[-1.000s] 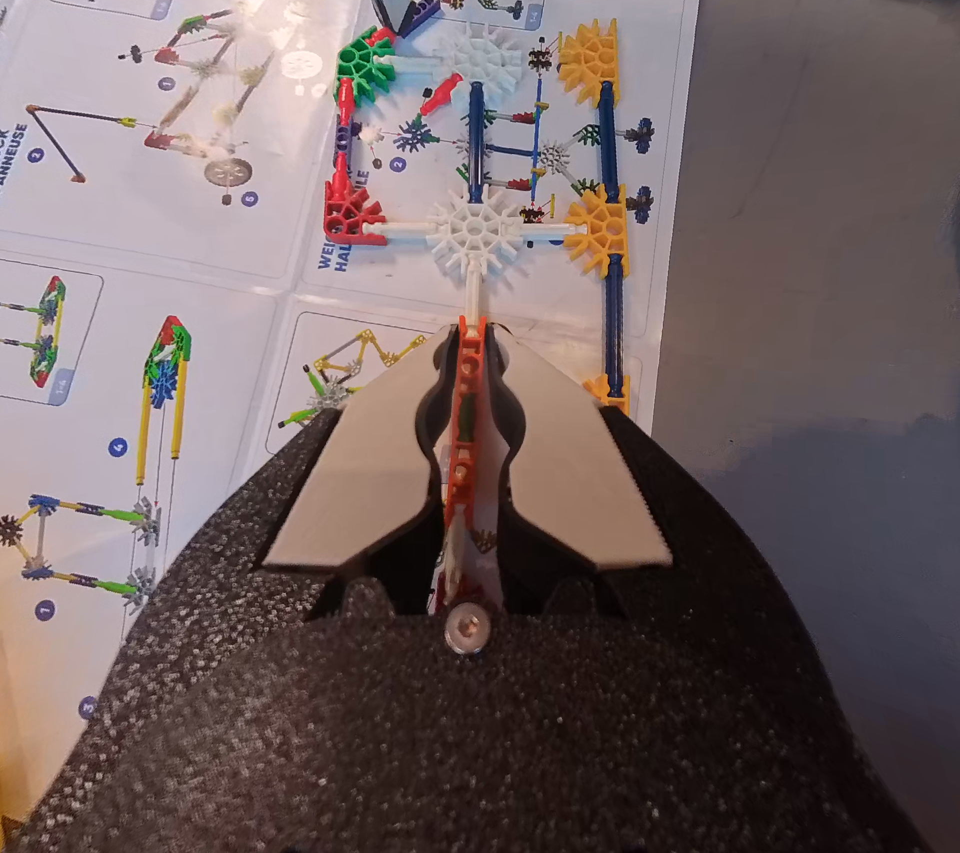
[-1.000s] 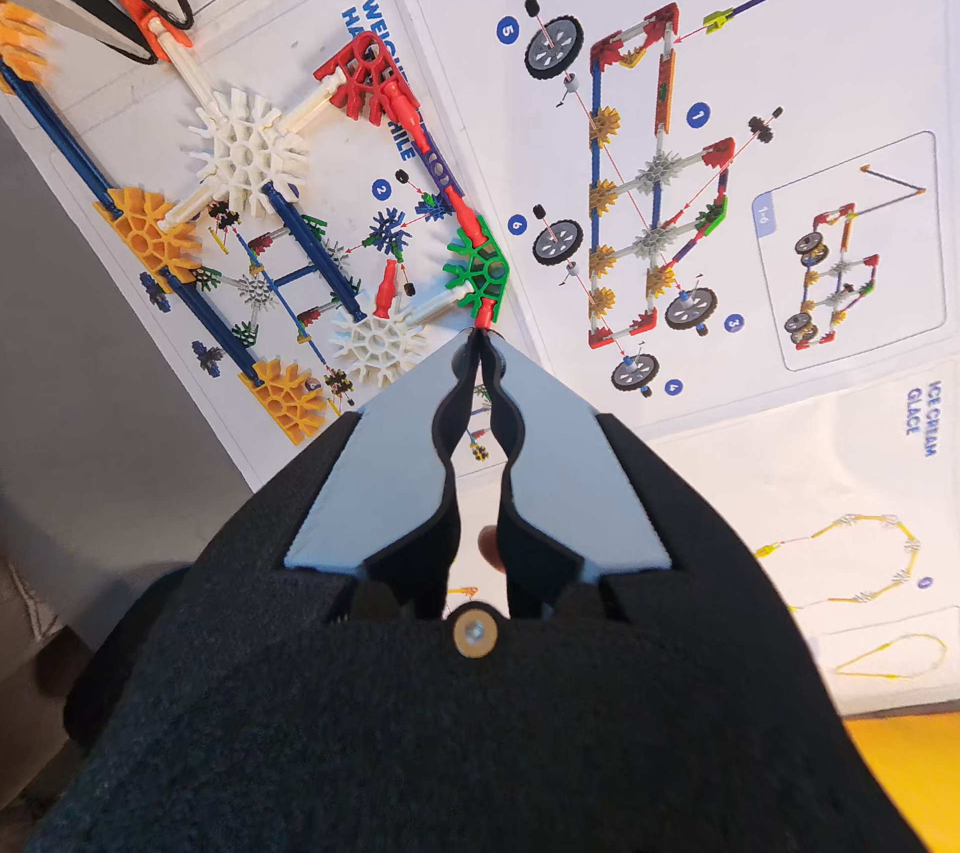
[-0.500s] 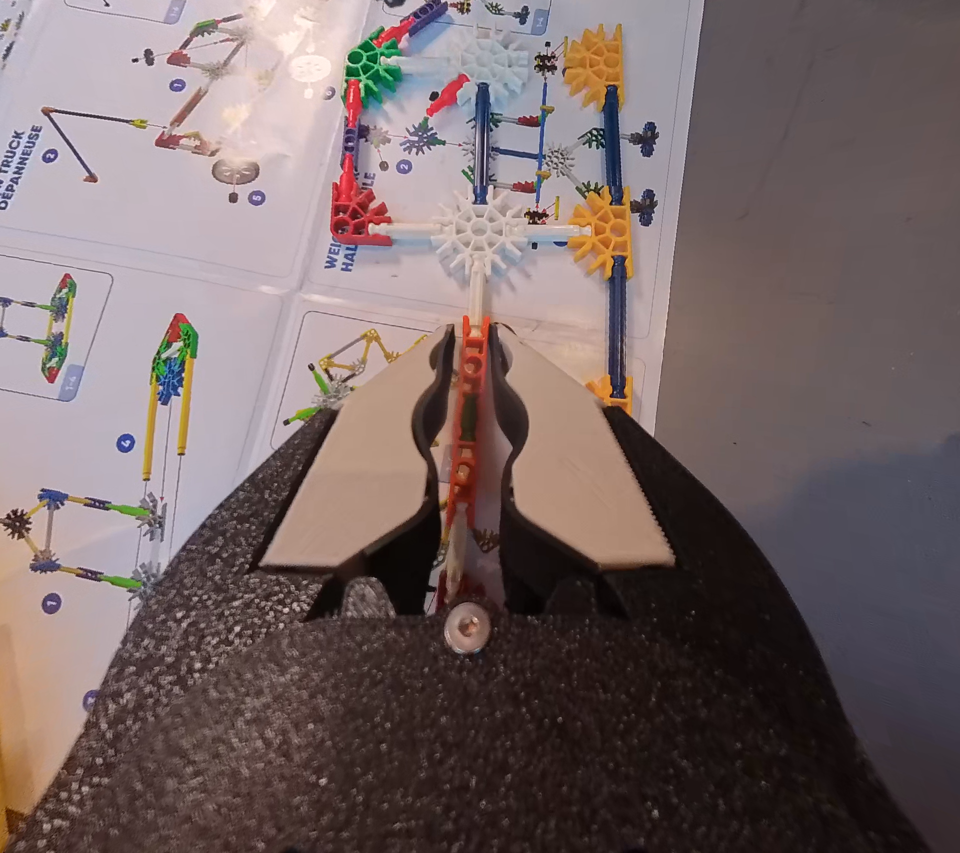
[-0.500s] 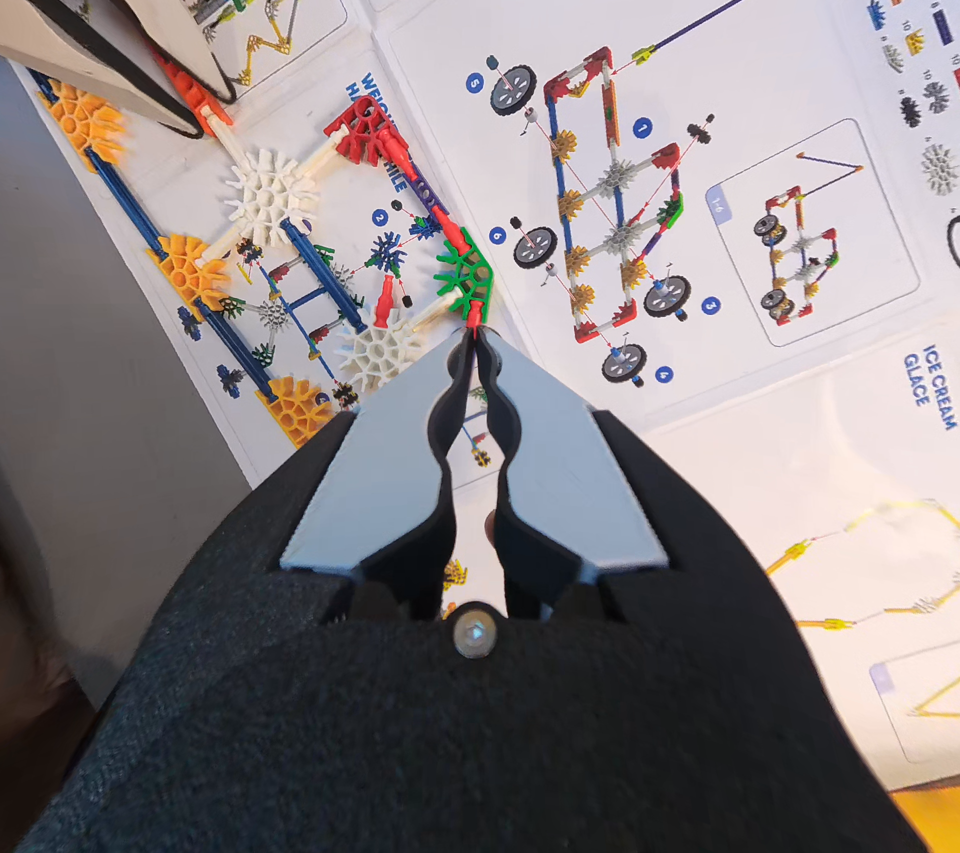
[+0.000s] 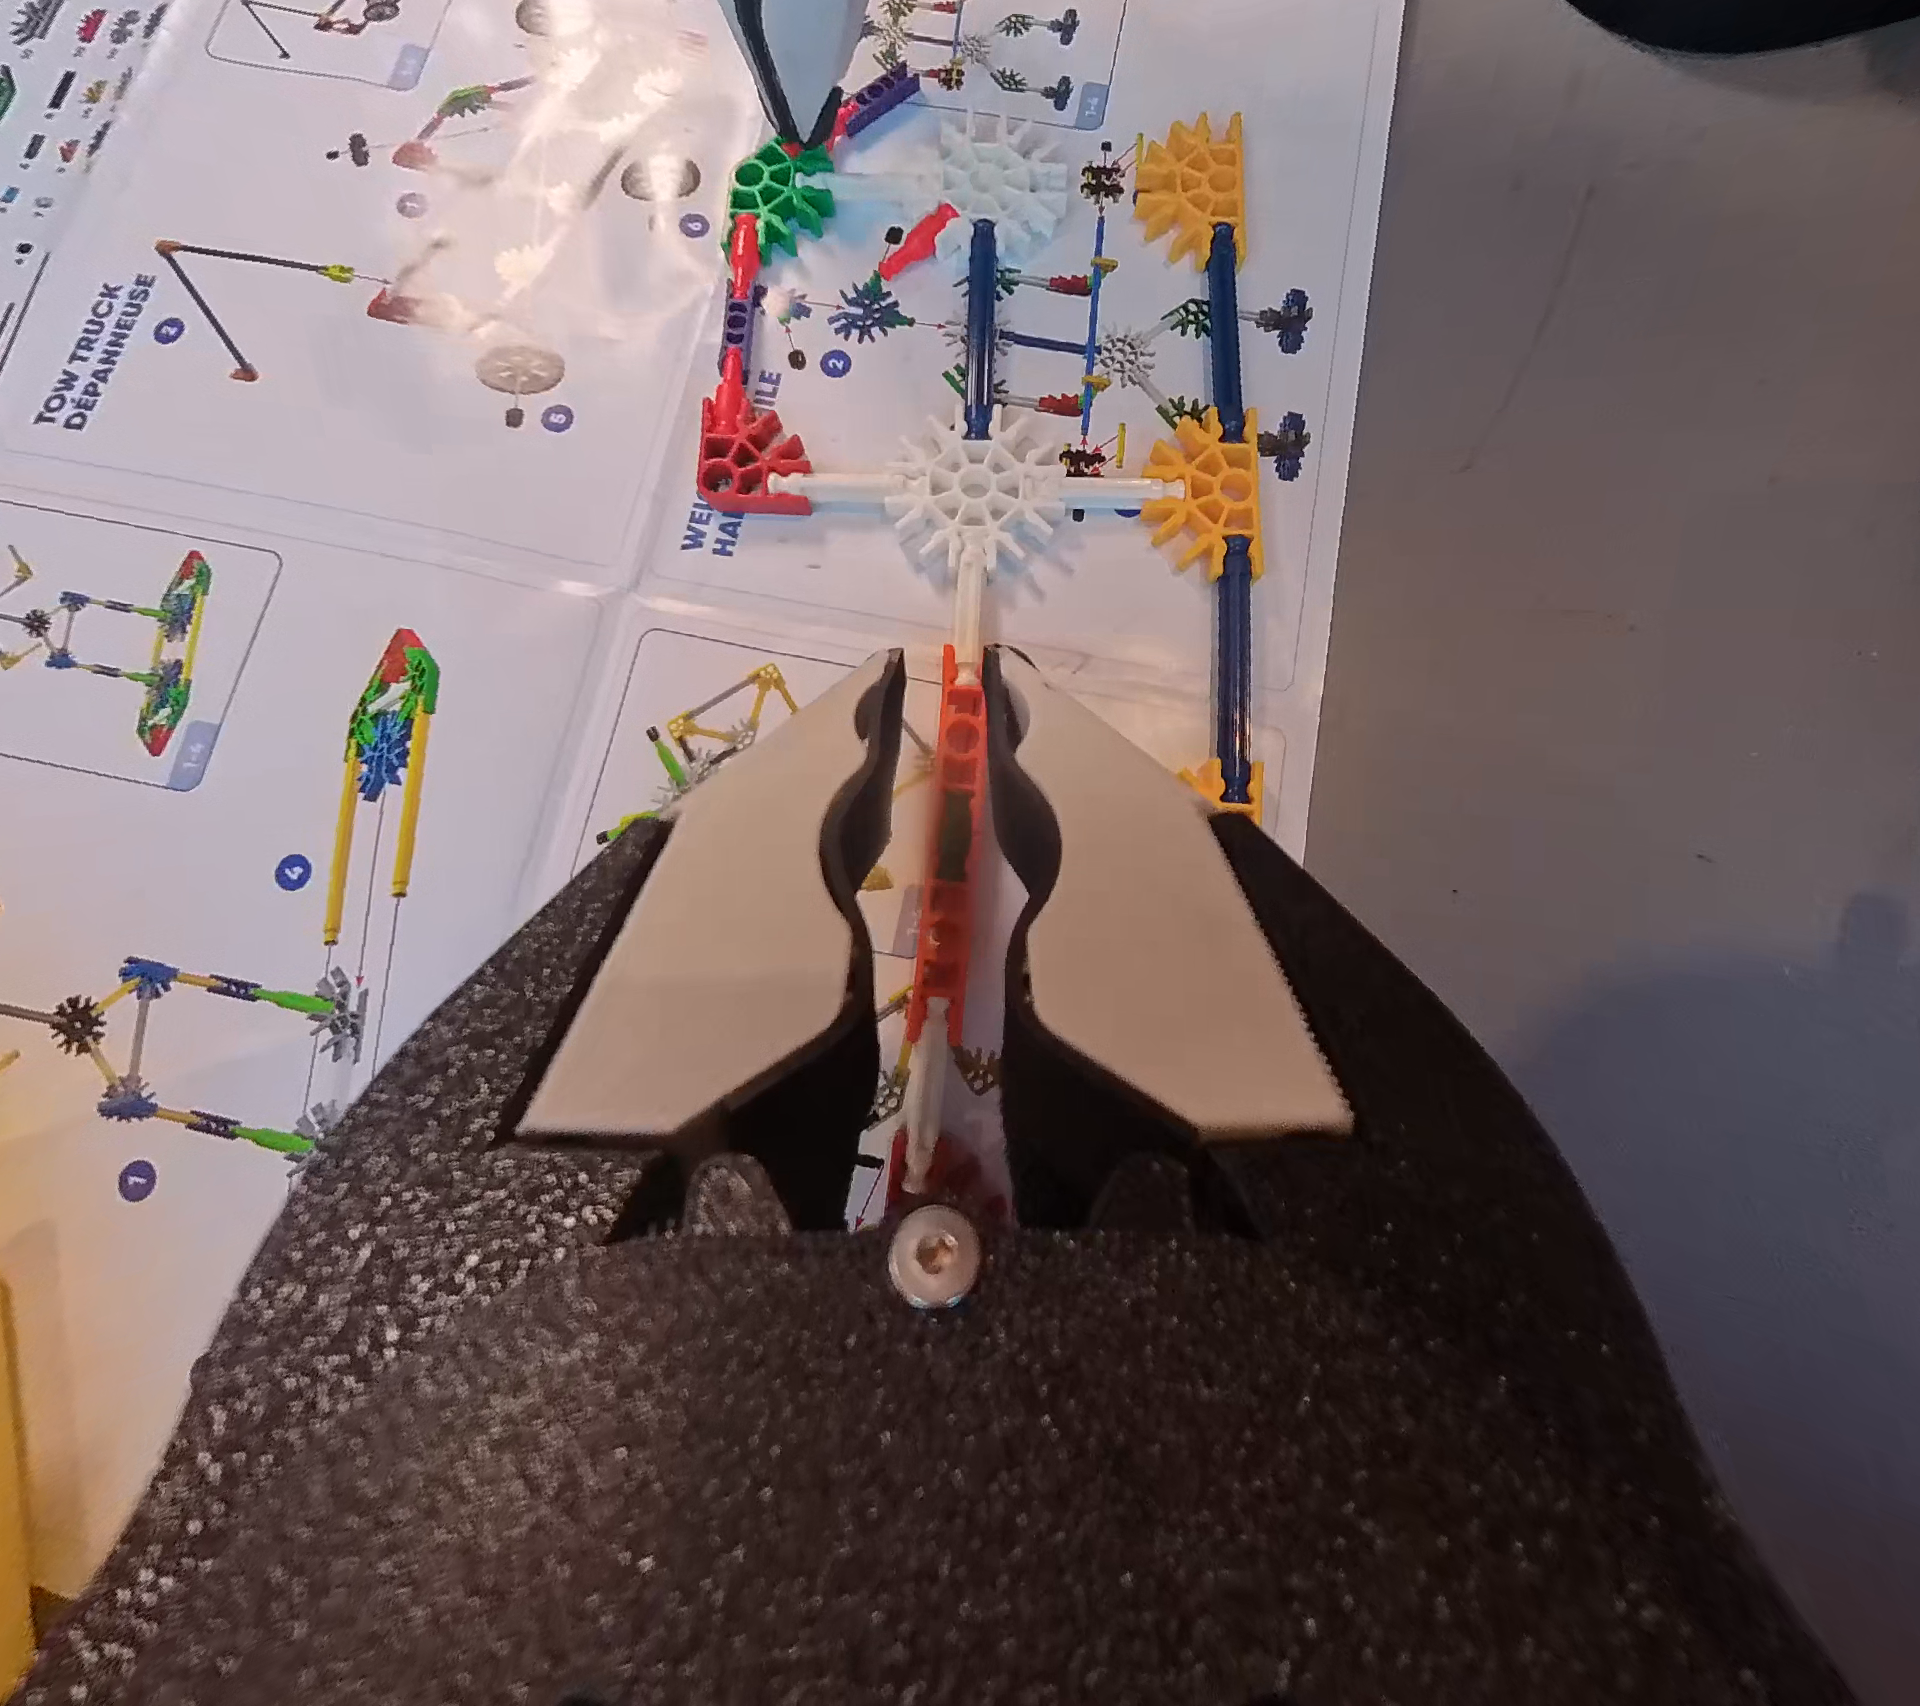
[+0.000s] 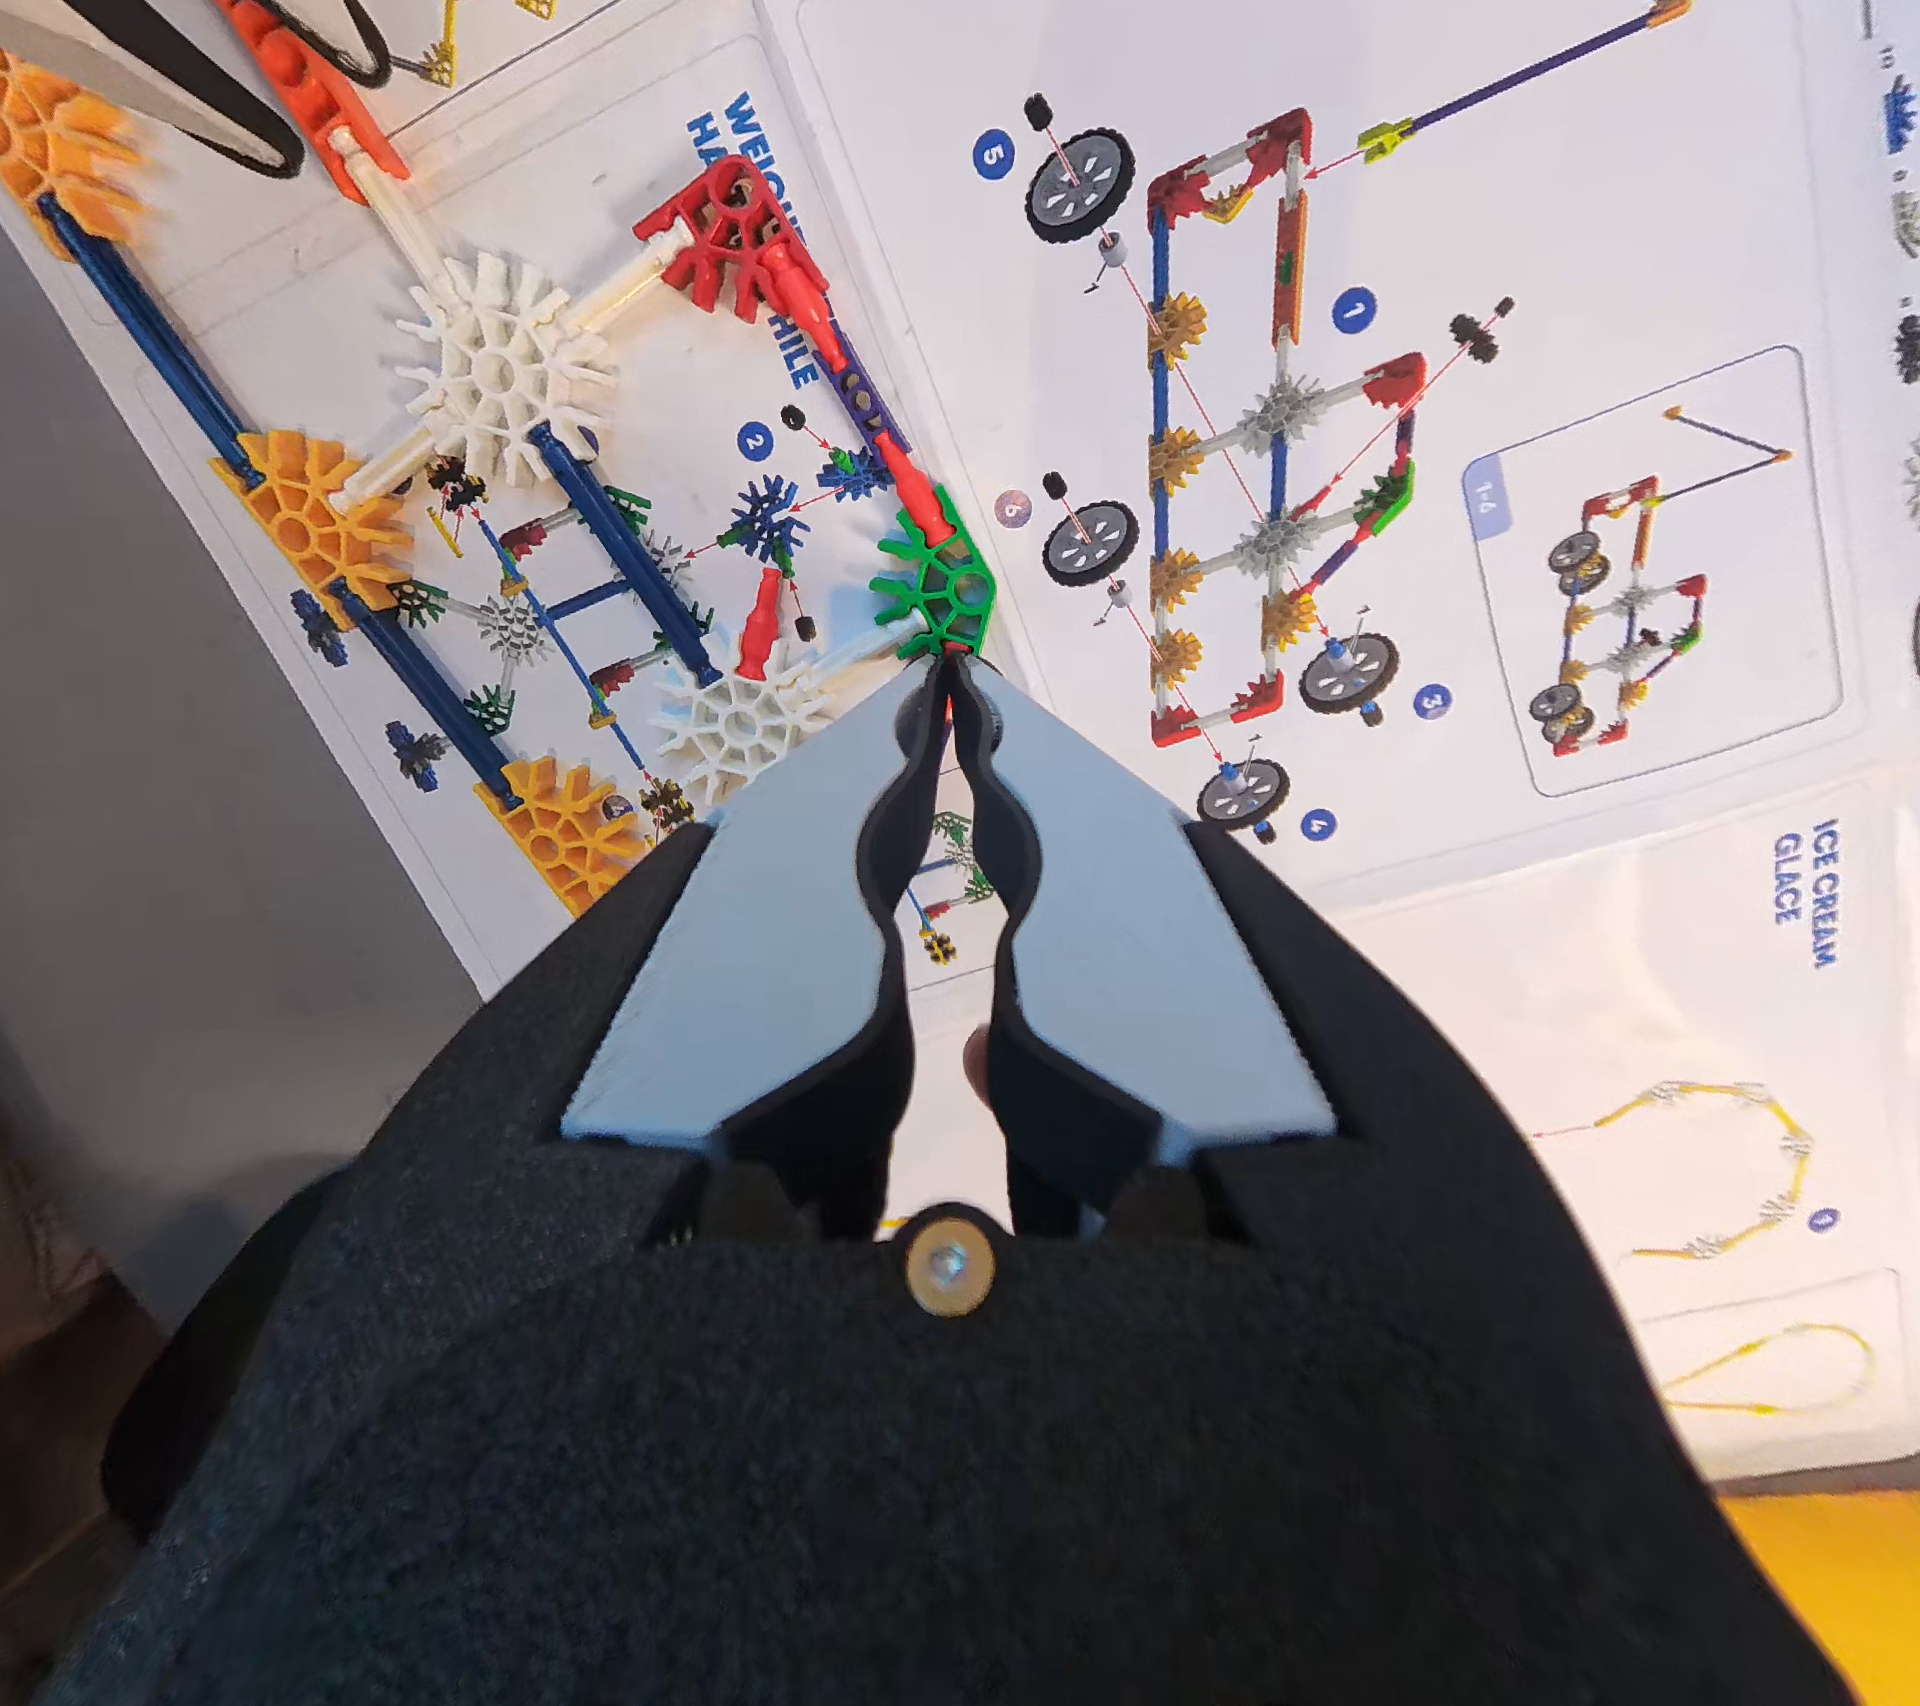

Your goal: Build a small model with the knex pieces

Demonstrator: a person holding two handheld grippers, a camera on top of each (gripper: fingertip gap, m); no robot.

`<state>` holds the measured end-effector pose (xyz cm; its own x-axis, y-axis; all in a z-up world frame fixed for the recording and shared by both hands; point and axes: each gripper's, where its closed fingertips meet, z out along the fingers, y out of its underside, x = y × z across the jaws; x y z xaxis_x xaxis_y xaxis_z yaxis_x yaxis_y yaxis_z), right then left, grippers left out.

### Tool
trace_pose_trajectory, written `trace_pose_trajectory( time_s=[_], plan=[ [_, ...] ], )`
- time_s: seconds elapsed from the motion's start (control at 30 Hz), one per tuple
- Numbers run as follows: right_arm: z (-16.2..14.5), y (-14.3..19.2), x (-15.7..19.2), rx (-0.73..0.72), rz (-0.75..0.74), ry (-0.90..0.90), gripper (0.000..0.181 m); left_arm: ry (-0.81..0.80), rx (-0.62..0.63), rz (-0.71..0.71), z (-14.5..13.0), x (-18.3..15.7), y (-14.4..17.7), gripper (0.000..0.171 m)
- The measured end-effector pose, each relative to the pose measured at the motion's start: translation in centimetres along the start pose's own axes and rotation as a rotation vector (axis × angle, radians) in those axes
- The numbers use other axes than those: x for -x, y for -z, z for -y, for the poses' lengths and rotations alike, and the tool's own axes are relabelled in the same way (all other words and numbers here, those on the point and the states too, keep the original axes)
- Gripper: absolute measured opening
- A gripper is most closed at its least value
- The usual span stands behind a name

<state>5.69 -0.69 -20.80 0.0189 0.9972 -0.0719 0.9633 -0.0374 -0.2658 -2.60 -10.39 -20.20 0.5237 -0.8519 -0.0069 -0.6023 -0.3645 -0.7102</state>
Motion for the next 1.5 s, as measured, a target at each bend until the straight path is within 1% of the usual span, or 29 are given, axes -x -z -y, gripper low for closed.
trace_pose_trajectory(
  time_s=[0.23, 0.4, 0.53, 0.7, 0.77, 0.9, 1.0, 1.07, 1.17, 1.23, 1.3, 1.4, 1.5],
  plan=[
    [0.0, -0.1, 0.1, 0.13, 0.036, 0.055, 0.0, -0.001, 0.03, -0.021, -0.6, -0.4, -0.6, 0.012],
    [0.0, -0.1, 0.1, 0.125, 0.053, 0.046, 0.0, -0.005, 0.032, -0.018, -0.6, -0.3, -0.7, 0.01],
    [-0.2, 0.2, -0.1, 0.048, 0.028, 0.031, 0.0, -0.008, 0.03, -0.014, -0.6, -0.3, -0.6, 0.01],
    [0.9, 2.2, -0.3, -0.09, 0.03, -0.006, 0.0, 0.002, -0.008, -0.012, 0.0, -0.1, -0.1, 0.011],
    [1.1, 2.1, -0.1, -0.101, 0.021, 0.012, 0.001, 0.004, -0.007, -0.007, -0.1, 0.1, 0.1, 0.012],
    [1.0, 1.0, 0.1, -0.066, 0.015, 0.043, 0.0, -0.003, -0.001, -0.003, -0.2, 0.1, 0.4, 0.012],
    [1.1, 0.7, 0.2, -0.064, 0.014, 0.053, 0.002, -0.024, 0.028, -0.007, -0.8, 0.0, 0.5, 0.013],
    [1.2, 1.0, 0.1, -0.089, -0.002, 0.061, 0.005, -0.039, 0.046, -0.007, -1.2, 0.0, 0.6, 0.012],
    [1.3, 1.8, 0.0, -0.168, -0.029, 0.086, 0.01, -0.059, 0.064, -0.015, -1.5, -0.2, 0.7, 0.008],
    [0.8, 2.4, 0.0, -0.222, -0.041, 0.08, 0.012, -0.07, 0.072, -0.014, -1.7, -0.2, 0.6, 0.008],
    [-0.1, 2.8, -0.5, -0.262, -0.088, 0.071, 0.013, -0.078, 0.072, -0.014, -1.7, -0.2, 0.5, 0.008],
    [-1.7, 3.2, -0.7, -0.341, -0.126, 0.017, 0.012, -0.101, 0.063, -0.02, -1.7, -0.2, 0.5, 0.007],
    [-2.5, 3.4, 0.5, -0.455, -0.115, -0.027, 0.011, -0.142, 0.052, -0.044, -1.7, -0.2, 0.5, 0.007]
  ],
)
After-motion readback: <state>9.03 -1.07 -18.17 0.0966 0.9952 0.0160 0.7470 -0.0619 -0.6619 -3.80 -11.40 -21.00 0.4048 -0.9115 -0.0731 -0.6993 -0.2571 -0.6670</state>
